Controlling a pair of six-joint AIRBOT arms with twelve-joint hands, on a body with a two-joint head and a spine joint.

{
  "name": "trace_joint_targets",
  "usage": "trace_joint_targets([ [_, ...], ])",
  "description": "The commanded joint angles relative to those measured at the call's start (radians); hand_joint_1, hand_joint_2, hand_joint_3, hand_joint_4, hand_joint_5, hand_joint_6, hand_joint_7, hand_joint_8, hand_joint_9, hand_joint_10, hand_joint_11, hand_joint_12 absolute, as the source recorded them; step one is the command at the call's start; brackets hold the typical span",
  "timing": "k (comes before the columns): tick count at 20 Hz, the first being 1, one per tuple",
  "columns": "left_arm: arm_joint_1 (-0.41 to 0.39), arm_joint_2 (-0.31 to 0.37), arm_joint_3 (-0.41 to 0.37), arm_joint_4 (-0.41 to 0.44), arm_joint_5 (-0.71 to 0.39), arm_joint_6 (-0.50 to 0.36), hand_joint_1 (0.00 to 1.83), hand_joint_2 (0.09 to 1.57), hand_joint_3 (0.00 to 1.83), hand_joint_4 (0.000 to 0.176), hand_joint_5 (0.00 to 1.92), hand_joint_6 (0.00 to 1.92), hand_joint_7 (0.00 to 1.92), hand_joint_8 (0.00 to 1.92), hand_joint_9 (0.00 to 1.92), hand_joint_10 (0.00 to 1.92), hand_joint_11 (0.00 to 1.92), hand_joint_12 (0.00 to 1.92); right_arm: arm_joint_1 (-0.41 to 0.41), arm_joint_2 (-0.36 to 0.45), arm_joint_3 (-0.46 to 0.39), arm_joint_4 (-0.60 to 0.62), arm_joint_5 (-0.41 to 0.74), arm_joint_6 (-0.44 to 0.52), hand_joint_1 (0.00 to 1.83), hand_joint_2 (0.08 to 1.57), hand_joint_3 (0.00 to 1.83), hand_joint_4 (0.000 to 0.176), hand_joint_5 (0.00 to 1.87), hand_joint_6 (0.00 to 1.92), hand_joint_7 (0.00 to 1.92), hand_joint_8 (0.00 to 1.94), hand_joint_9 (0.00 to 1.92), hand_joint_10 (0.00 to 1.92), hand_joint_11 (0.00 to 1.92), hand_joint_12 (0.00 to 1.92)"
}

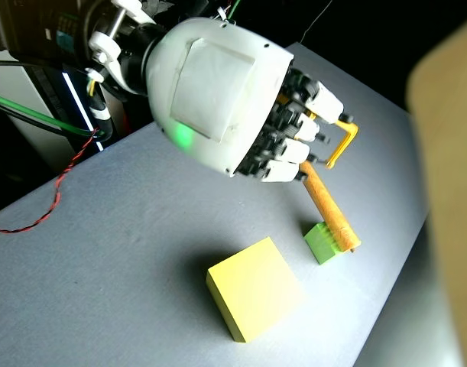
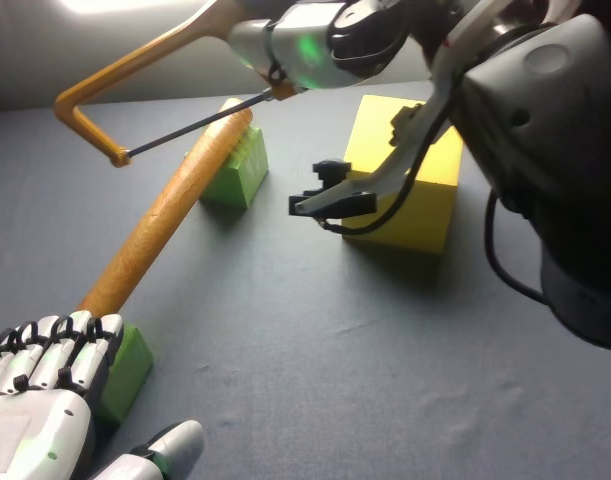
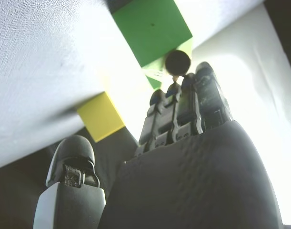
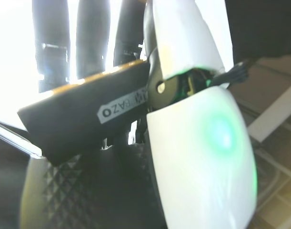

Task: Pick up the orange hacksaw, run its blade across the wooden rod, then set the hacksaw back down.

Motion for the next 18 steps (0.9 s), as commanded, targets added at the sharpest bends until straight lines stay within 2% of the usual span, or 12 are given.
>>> trace_joint_targets([
  [1,-0.002,-0.009,0.003,0.046,-0.058,-0.005,0.00,1.25,0.00,0.000,0.00,0.00,0.00,0.00,0.00,0.00,0.00,0.00,0.008,-0.001,0.008,-0.084,0.048,0.031,1.40,1.02,0.00,0.000,1.05,0.79,1.28,0.40,1.20,0.74,1.17,0.55],
  [2,-0.002,-0.009,0.003,0.046,-0.058,-0.005,0.00,1.25,0.00,0.000,0.00,0.00,0.00,0.00,0.00,0.00,0.00,0.00,0.005,-0.012,0.020,-0.077,0.047,0.049,1.40,1.02,0.00,0.000,1.05,0.80,1.26,0.43,1.19,0.76,1.16,0.56],
  [6,-0.002,-0.009,0.004,0.046,-0.056,-0.008,0.00,1.24,0.00,0.000,0.00,0.00,0.00,0.00,0.00,0.00,0.00,0.00,-0.018,-0.048,0.069,-0.075,0.039,0.108,1.40,1.01,0.00,0.000,1.10,0.73,1.30,0.35,1.23,0.69,1.18,0.54],
  [9,-0.003,-0.009,0.006,0.046,-0.056,-0.010,0.00,1.24,0.00,0.000,0.00,0.00,0.00,0.00,0.00,0.00,0.00,0.00,-0.033,-0.069,0.095,-0.075,0.031,0.138,1.40,1.02,0.00,0.000,1.09,0.75,1.24,0.45,1.19,0.74,1.15,0.56],
  [13,-0.003,-0.009,0.007,0.046,-0.052,-0.011,0.00,1.25,0.00,0.000,0.00,0.00,0.00,0.00,0.00,0.00,0.00,0.00,-0.057,-0.102,0.134,-0.081,0.047,0.197,1.40,1.02,0.00,0.000,1.08,0.79,1.24,0.46,1.19,0.72,1.14,0.56],
  [14,-0.003,-0.009,0.007,0.046,-0.052,-0.012,0.00,1.25,0.00,0.000,0.00,0.00,0.00,0.00,0.00,0.00,0.00,0.00,-0.062,-0.110,0.145,-0.090,0.047,0.217,1.40,1.03,0.00,0.000,1.05,0.83,1.21,0.52,1.18,0.76,1.12,0.56],
  [18,-0.003,-0.009,0.008,0.046,-0.051,-0.015,0.00,1.24,0.00,0.000,0.00,0.00,0.00,0.00,0.00,0.00,0.00,0.00,-0.073,-0.138,0.179,-0.097,0.044,0.230,1.40,1.03,0.00,0.000,1.07,0.85,1.18,0.55,1.17,0.76,1.11,0.57],
])
